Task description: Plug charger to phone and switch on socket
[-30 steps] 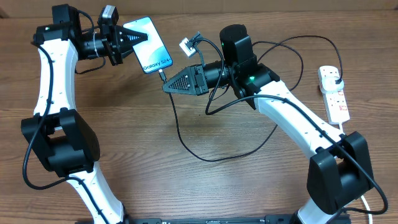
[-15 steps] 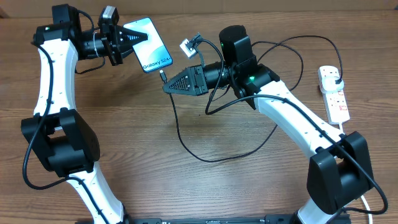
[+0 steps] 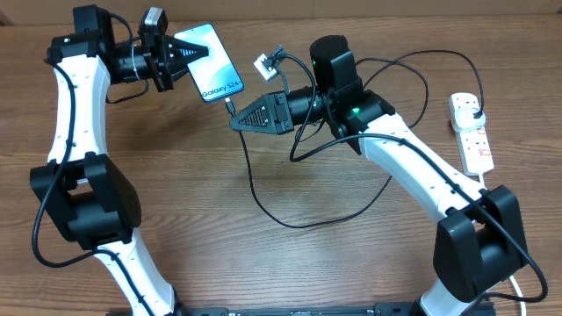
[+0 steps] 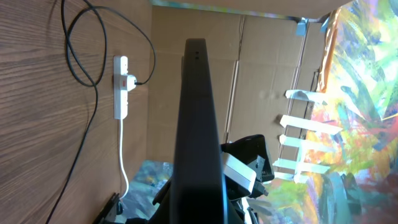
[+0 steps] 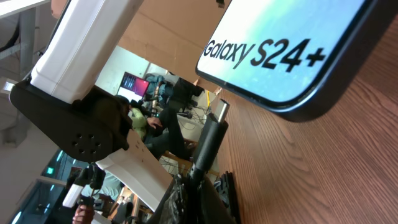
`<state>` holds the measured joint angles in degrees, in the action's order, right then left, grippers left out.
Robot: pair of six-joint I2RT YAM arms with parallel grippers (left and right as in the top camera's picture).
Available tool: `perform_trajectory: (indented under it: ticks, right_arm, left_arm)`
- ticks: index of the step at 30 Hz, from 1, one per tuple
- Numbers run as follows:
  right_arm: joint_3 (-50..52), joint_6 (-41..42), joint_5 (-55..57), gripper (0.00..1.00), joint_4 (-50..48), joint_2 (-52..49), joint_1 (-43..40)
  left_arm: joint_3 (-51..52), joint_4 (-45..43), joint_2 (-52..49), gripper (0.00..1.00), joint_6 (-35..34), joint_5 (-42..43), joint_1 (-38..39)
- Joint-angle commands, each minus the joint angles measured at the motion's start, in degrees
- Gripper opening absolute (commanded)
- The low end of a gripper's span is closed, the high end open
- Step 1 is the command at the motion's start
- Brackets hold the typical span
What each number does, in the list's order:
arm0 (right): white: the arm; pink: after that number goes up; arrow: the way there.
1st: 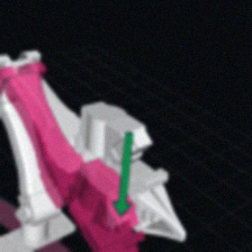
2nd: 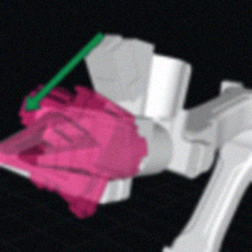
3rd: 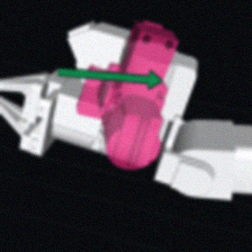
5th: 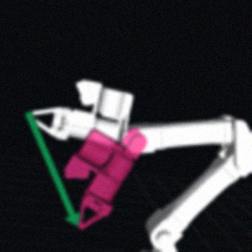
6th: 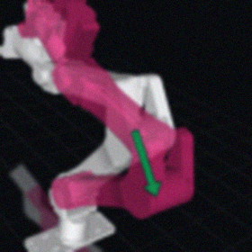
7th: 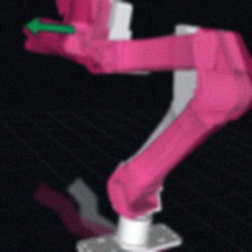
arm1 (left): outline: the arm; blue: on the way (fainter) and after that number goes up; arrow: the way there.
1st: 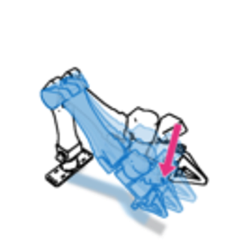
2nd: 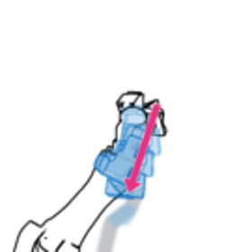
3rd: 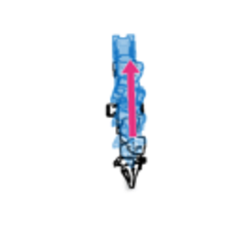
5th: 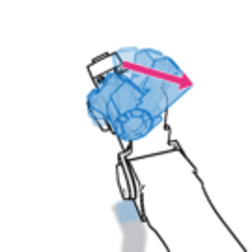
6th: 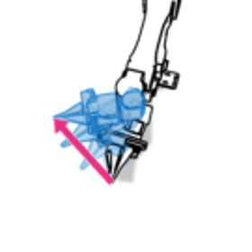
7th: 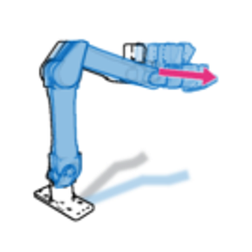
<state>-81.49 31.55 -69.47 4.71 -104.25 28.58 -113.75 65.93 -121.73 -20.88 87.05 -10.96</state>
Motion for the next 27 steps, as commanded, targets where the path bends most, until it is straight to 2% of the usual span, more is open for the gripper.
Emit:
perform_trajectory:
  ticks: [1,27]
  right_arm:
    - [0.5,0.2,0.0,0.04,-0.4,-0.1,-0.1]
    - [0.5,0.2,0.0,0.04,-0.3,-0.1,-1.3]
  left_arm:
    - [-1.8,-0.2,2.5,0.04,1.0,3.5,0.5]
    - [-1.8,0.2,2.5,0.04,1.4,3.6,1.4]
